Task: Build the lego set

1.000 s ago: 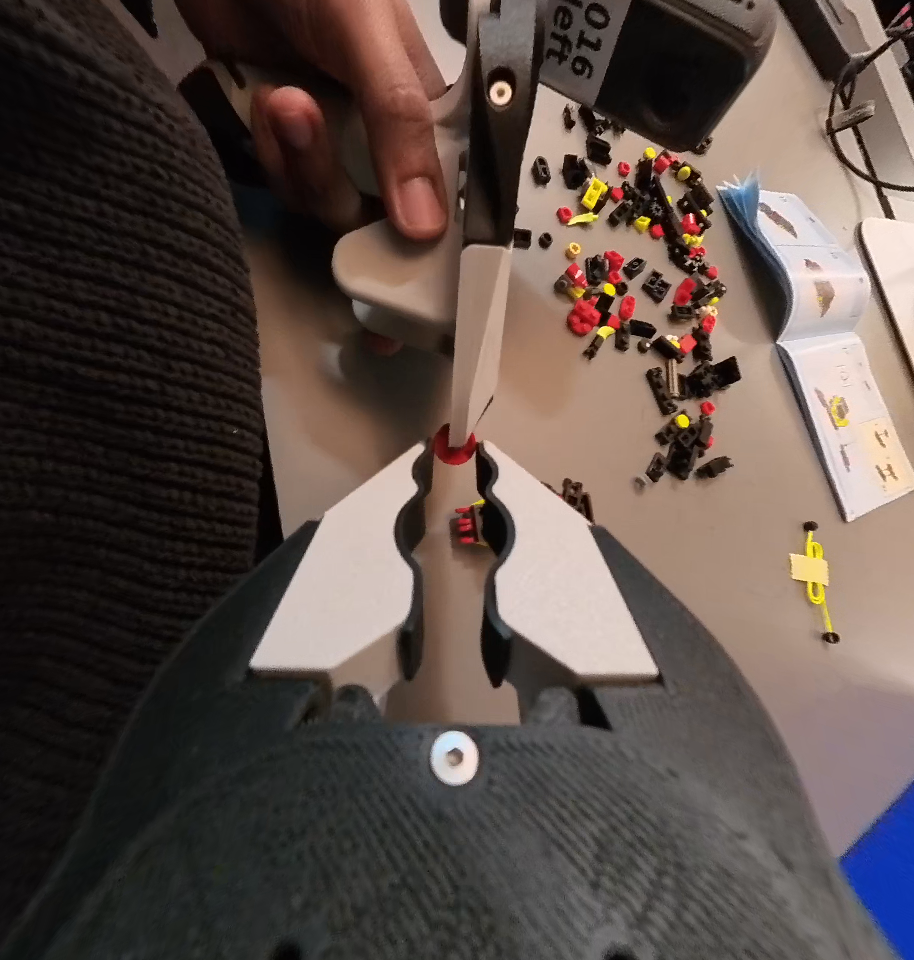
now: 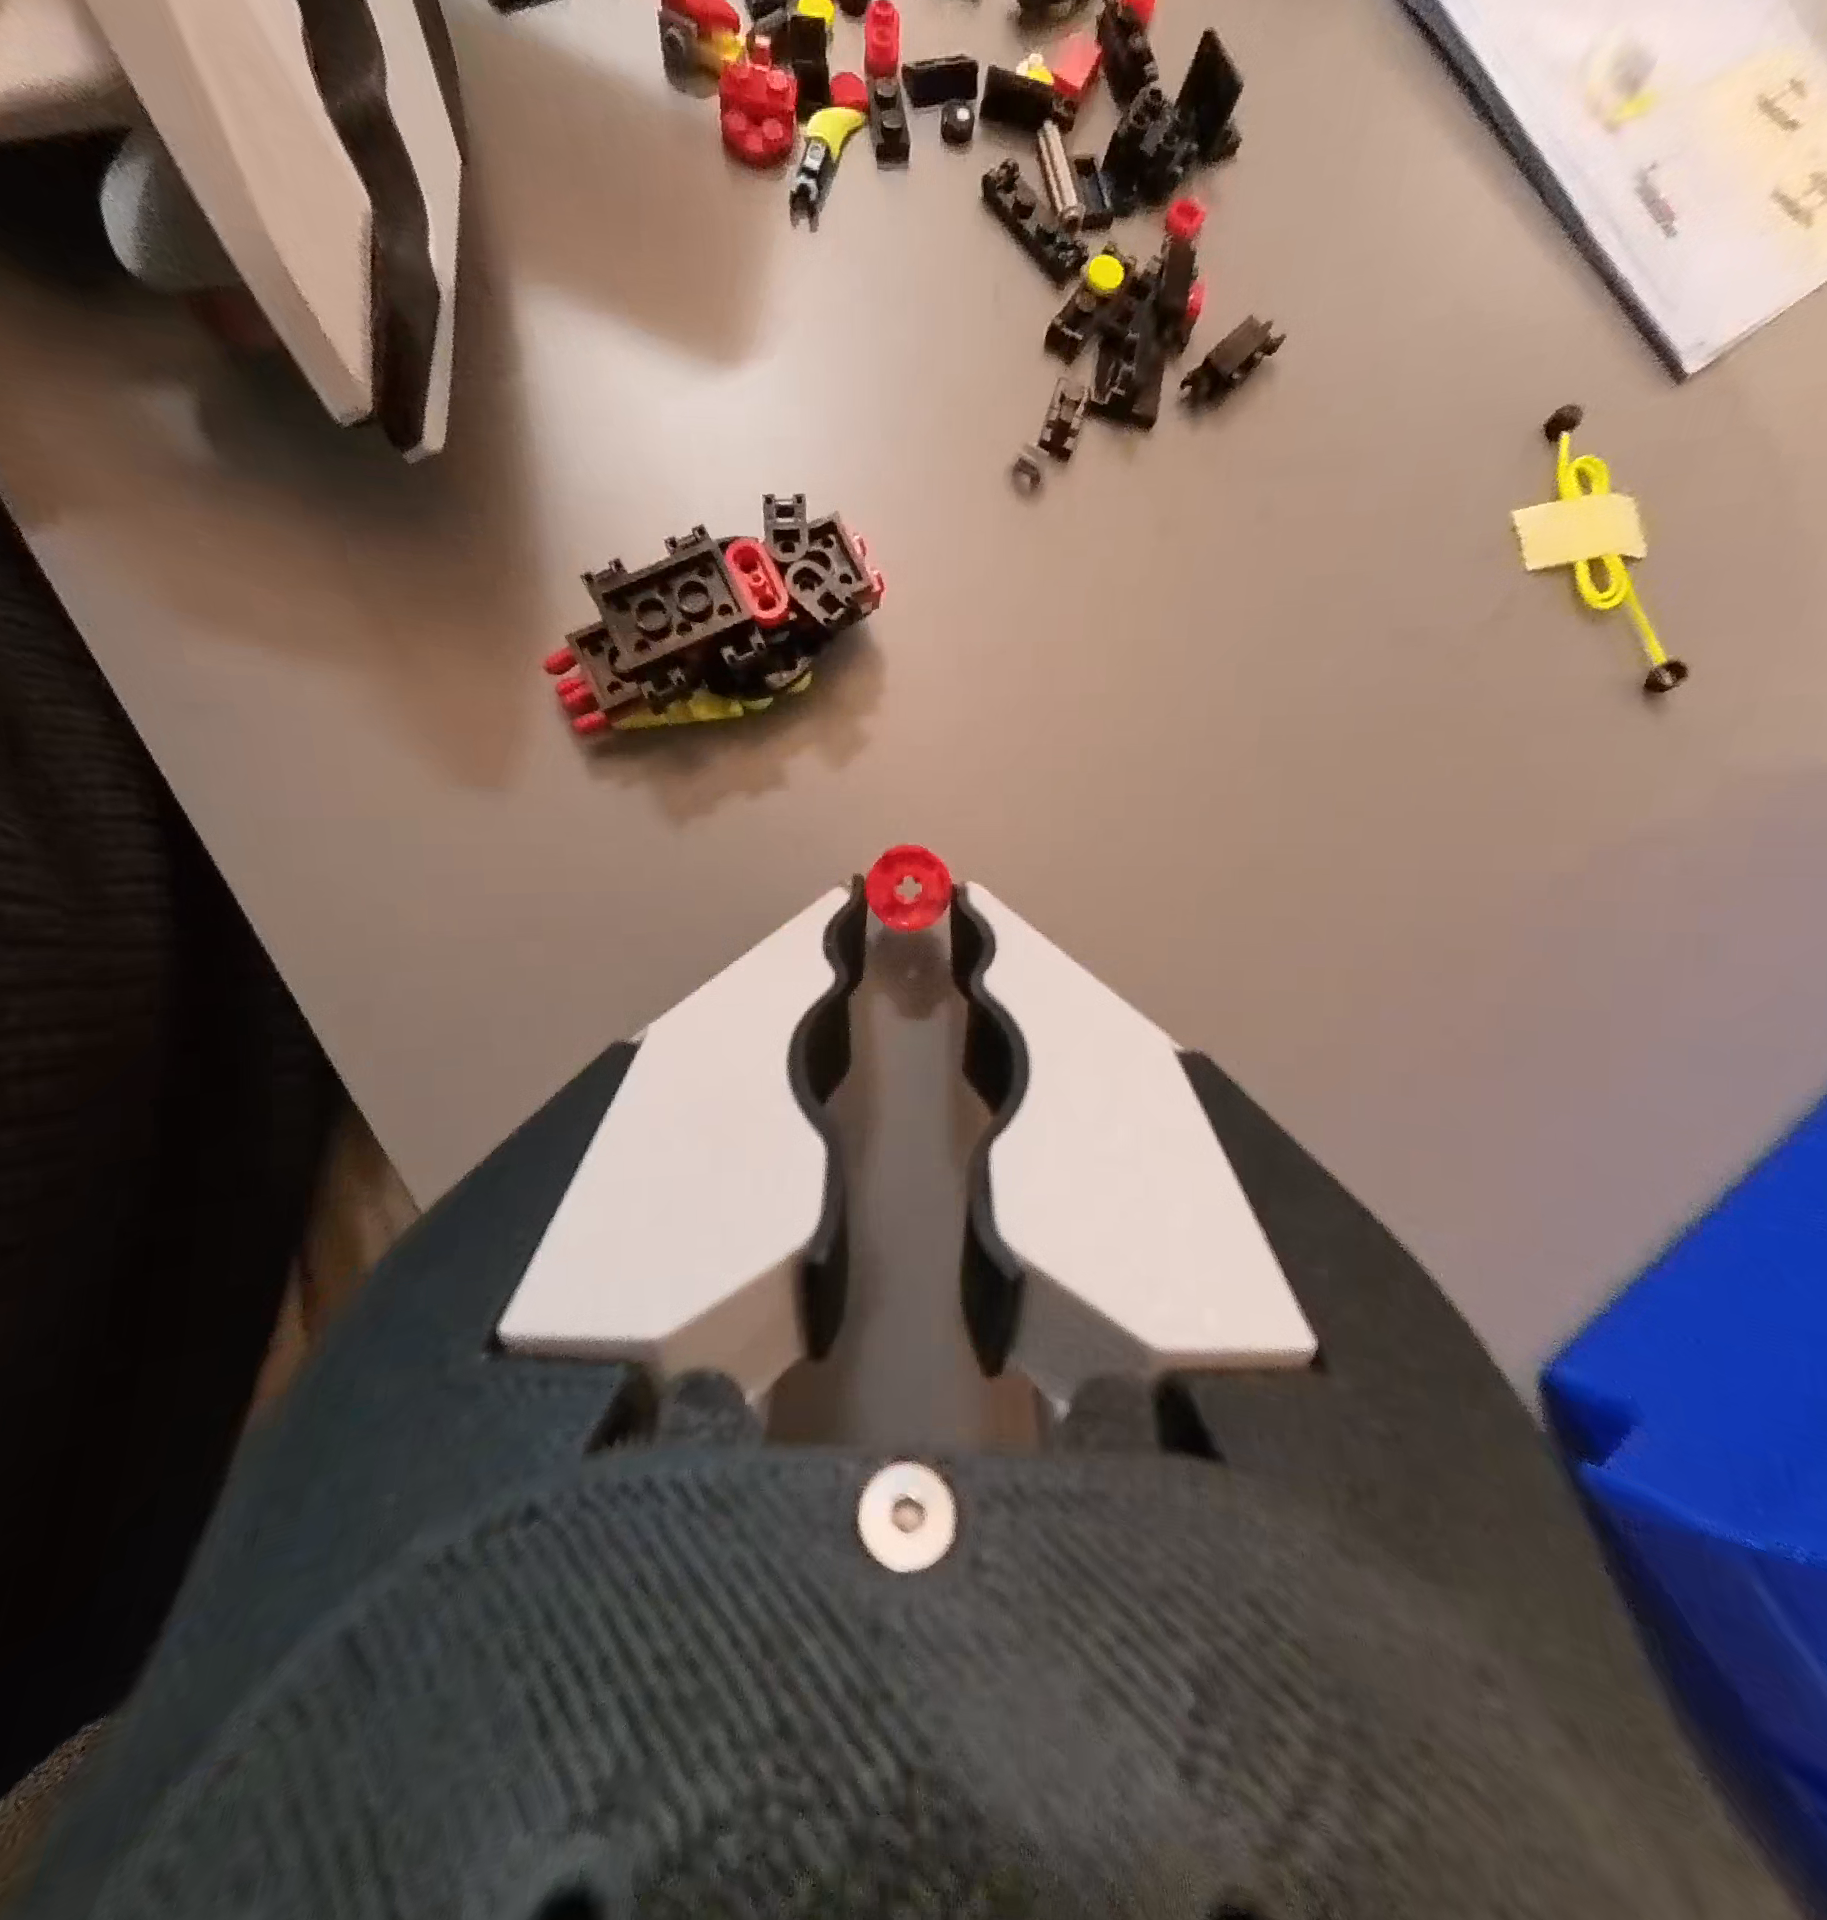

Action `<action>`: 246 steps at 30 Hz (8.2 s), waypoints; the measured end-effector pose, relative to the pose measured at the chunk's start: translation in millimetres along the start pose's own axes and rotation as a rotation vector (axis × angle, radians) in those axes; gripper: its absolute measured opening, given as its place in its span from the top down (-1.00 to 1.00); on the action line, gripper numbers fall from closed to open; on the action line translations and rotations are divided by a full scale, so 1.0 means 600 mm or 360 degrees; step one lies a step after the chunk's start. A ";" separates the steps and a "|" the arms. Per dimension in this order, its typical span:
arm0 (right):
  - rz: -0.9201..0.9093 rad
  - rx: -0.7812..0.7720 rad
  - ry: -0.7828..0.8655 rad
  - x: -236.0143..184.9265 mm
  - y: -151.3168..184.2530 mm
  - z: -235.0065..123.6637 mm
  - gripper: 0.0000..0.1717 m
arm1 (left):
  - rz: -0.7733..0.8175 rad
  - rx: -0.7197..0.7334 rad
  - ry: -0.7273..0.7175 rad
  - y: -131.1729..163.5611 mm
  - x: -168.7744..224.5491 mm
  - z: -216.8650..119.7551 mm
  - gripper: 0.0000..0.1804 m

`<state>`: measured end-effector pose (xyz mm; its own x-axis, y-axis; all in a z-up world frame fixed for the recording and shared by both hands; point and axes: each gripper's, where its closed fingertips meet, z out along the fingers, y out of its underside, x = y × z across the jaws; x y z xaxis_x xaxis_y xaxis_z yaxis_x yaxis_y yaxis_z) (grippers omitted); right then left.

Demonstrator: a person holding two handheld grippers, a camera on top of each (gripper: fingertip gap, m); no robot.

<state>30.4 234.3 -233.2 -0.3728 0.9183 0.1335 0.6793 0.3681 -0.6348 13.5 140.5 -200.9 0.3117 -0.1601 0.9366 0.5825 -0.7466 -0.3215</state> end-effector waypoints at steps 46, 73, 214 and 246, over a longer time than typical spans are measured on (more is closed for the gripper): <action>0.0336 -0.0009 0.0034 0.007 -0.012 0.027 0.78 | -0.0004 -0.0057 0.0002 0.006 -0.002 0.005 0.93; 0.0246 0.0122 -0.0133 -0.094 -0.107 0.064 0.28 | 0.0253 0.0251 -0.0057 -0.061 0.013 -0.044 0.91; 0.0228 0.0526 -0.0488 -0.067 -0.139 -0.016 0.85 | 0.0346 -0.0091 -0.0428 -0.003 -0.035 -0.019 0.58; -0.0460 0.0149 -0.0834 -0.115 -0.116 0.040 0.84 | 0.0161 -0.0032 -0.0446 -0.016 -0.047 -0.028 0.66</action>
<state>-6.1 141.7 -216.5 -0.8118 0.5801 -0.0667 0.4543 0.5557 -0.6963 -13.5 141.2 -221.6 0.5639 -0.0519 0.8242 0.5239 -0.7489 -0.4057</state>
